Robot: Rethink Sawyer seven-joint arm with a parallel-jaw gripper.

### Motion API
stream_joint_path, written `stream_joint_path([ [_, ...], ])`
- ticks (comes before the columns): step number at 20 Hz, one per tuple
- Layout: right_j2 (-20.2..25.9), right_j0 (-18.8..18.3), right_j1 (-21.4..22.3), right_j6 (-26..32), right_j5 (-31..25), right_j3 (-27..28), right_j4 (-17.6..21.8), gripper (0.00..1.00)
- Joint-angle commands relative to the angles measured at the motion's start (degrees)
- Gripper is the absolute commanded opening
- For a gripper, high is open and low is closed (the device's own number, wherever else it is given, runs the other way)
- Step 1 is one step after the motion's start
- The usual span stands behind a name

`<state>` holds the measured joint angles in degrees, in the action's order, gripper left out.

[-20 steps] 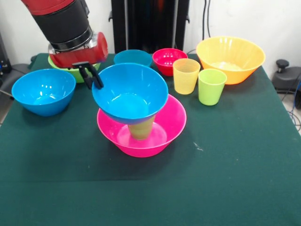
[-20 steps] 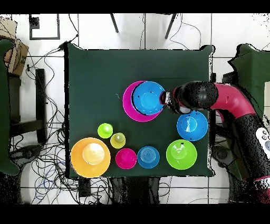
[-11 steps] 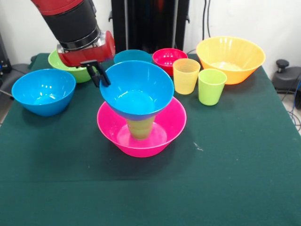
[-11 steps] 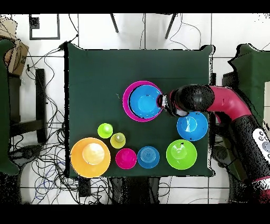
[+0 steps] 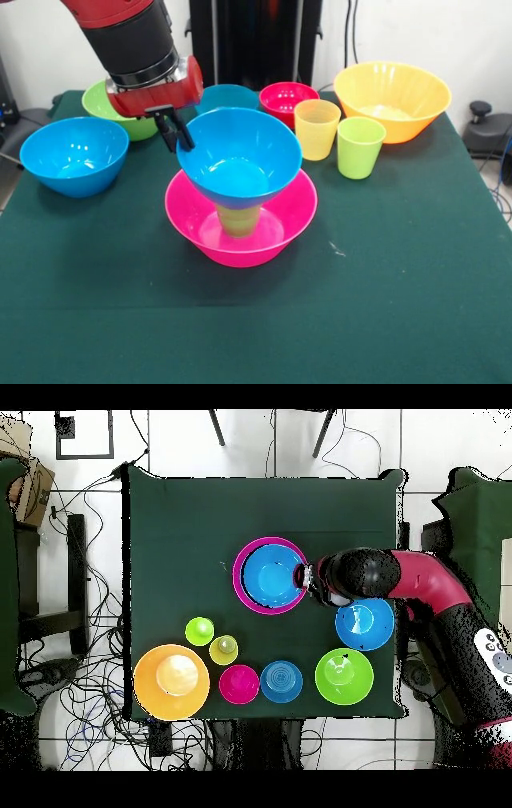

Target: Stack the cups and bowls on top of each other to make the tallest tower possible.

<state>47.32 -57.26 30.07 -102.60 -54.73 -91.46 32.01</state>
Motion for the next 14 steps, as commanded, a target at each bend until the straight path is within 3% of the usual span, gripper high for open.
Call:
stream_joint_path([
  [1, 0.2, 1.8, -1.9, 13.1, 1.3, 0.8, 3.6, 0.00],
  [14, 0.0, 2.5, -2.5, 14.3, 0.1, 3.1, 4.1, 0.00],
])
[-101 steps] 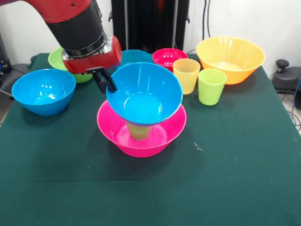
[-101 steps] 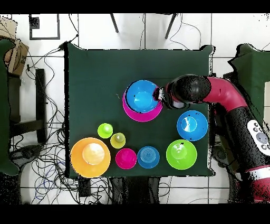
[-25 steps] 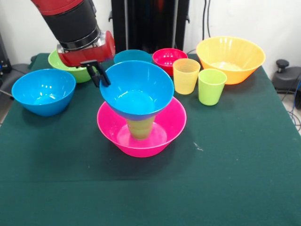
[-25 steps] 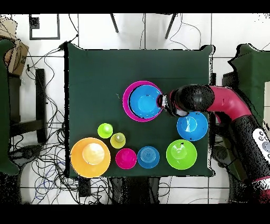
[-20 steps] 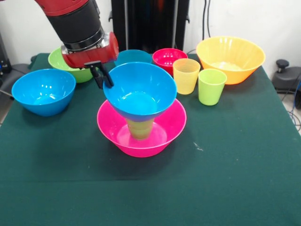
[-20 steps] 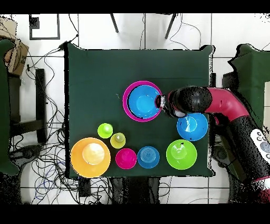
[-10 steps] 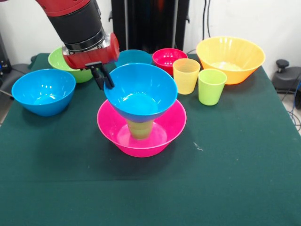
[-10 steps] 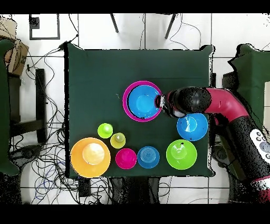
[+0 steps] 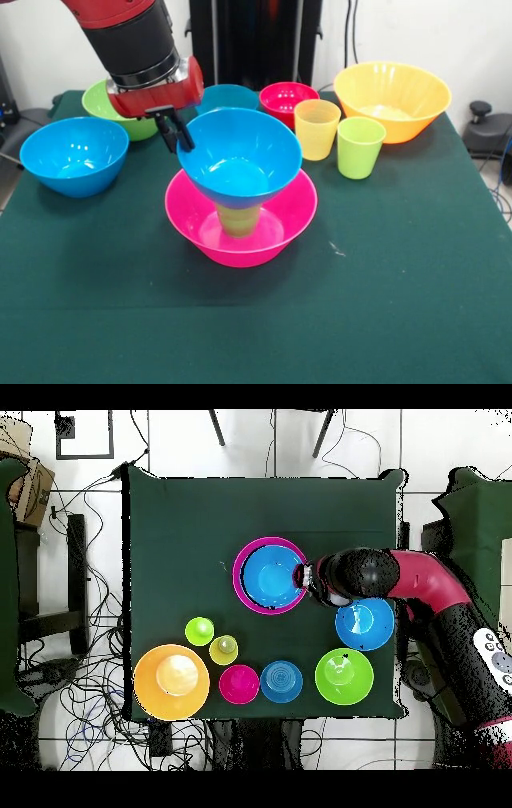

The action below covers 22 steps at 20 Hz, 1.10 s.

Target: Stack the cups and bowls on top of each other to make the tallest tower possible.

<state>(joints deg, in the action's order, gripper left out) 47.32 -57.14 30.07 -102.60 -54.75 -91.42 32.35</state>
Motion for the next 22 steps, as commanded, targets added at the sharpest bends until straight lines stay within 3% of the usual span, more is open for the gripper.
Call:
stream_joint_path([
  [1, 0.0, 2.3, -2.4, 14.1, 0.4, 2.8, 3.9, 0.00],
  [22, 0.0, 2.3, -2.6, 12.7, 1.8, 1.6, 4.3, 0.00],
])
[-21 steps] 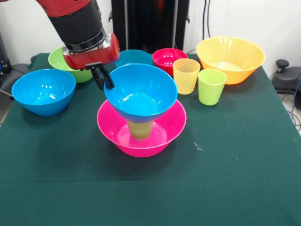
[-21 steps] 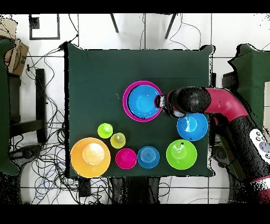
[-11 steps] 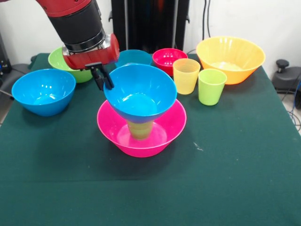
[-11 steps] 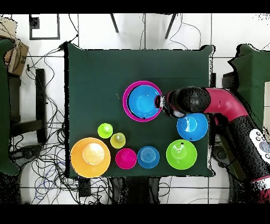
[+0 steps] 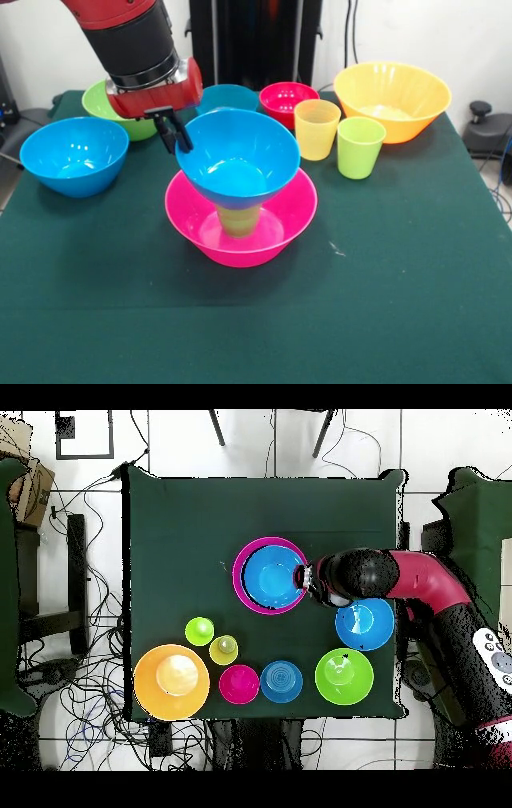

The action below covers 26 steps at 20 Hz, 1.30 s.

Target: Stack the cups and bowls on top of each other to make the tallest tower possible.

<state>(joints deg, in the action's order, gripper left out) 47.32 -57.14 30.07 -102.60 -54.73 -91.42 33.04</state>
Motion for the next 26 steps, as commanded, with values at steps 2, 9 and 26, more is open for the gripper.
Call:
stream_joint_path([
  [2, 0.0, 2.3, -2.5, 12.6, 2.0, 1.4, 3.7, 0.00],
  [9, 0.1, 2.1, -2.5, 11.8, 3.2, 0.4, 3.9, 0.00],
  [26, 0.4, 2.5, -3.1, 10.5, 7.0, 0.3, 4.1, 1.00],
])
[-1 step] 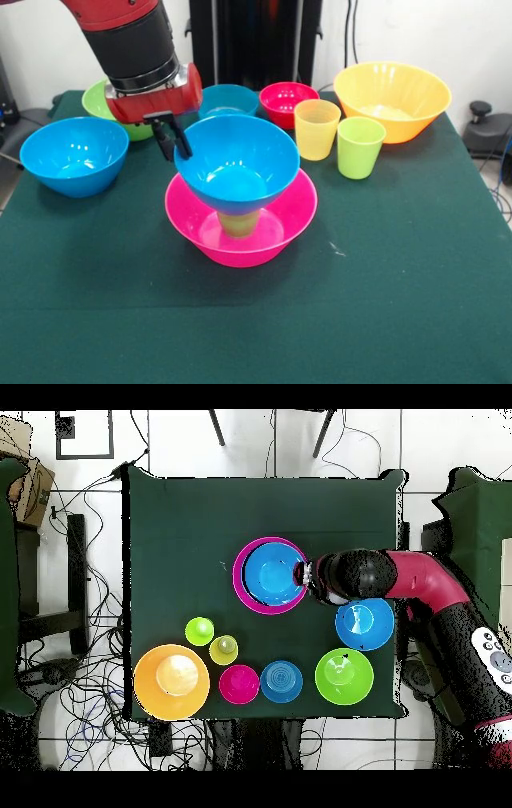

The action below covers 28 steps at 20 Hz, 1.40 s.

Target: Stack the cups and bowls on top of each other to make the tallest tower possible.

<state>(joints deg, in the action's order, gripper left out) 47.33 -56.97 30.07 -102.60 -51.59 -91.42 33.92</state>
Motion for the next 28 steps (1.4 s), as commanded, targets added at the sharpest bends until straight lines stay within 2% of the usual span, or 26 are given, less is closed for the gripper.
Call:
stream_joint_path([
  [1, 0.4, 2.3, -3.1, 10.3, 4.1, 0.2, 3.2, 1.00],
  [13, -0.2, 1.9, -2.4, 9.7, 5.0, -1.5, 3.0, 1.00],
  [17, -0.5, 2.2, -0.8, 9.8, 2.2, -1.4, 2.1, 1.00],
  [18, -0.1, 1.8, 1.5, 9.9, 0.5, -2.2, 1.3, 1.00],
  [20, 1.4, 0.9, 9.3, 10.2, -5.4, -4.2, -2.1, 1.00],
  [22, 2.0, 1.0, 14.3, 10.6, -10.7, -4.3, -5.0, 1.00],
  [25, 2.0, 1.6, 17.8, 10.7, -16.0, -3.9, -7.6, 1.00],
  [28, 1.7, 2.3, 19.2, 10.3, -18.1, -3.1, -8.5, 1.00],
])
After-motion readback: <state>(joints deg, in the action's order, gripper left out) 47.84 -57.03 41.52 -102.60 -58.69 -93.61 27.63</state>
